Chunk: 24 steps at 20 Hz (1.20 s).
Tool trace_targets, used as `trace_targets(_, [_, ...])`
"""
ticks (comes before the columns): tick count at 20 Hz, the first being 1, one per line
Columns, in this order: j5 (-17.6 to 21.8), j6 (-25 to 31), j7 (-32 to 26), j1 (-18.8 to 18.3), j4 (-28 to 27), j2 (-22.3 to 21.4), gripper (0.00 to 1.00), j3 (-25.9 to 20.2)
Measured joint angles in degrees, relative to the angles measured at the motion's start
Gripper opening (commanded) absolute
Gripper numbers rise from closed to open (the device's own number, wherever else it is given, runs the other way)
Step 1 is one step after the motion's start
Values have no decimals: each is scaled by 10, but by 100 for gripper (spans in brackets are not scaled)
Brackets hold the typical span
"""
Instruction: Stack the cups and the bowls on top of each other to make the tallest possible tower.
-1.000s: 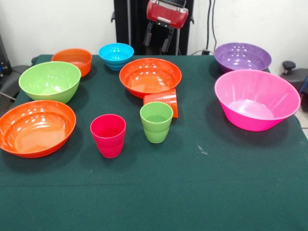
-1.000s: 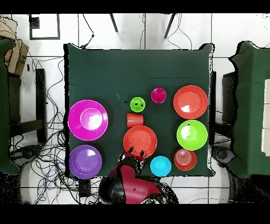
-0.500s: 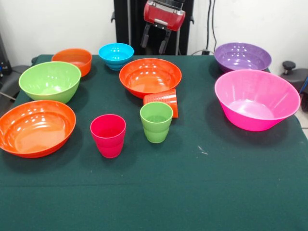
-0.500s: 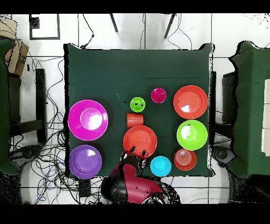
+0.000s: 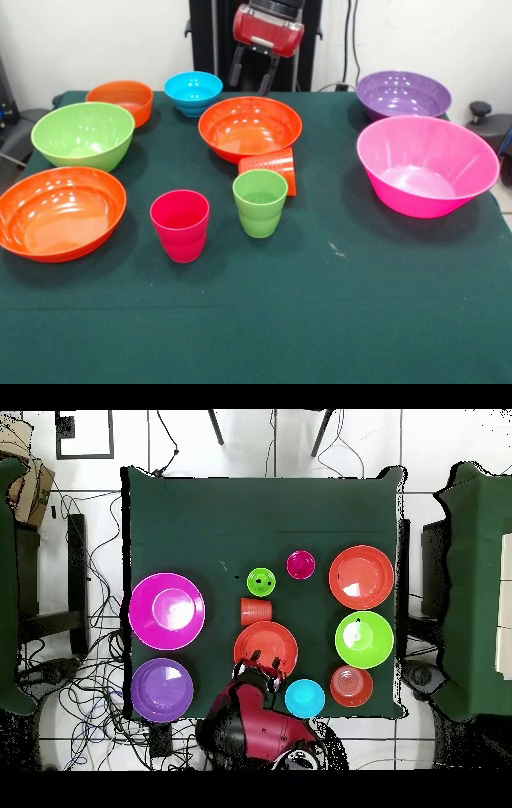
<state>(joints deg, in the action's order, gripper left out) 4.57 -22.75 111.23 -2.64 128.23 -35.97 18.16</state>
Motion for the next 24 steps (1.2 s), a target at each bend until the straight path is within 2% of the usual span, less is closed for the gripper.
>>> trace_targets(14, [-55, 2, 0, -10, -49, 18, 100, 0])
trace_targets(24, [-124, 13, 0, 11, -79, 42, 100, 6])
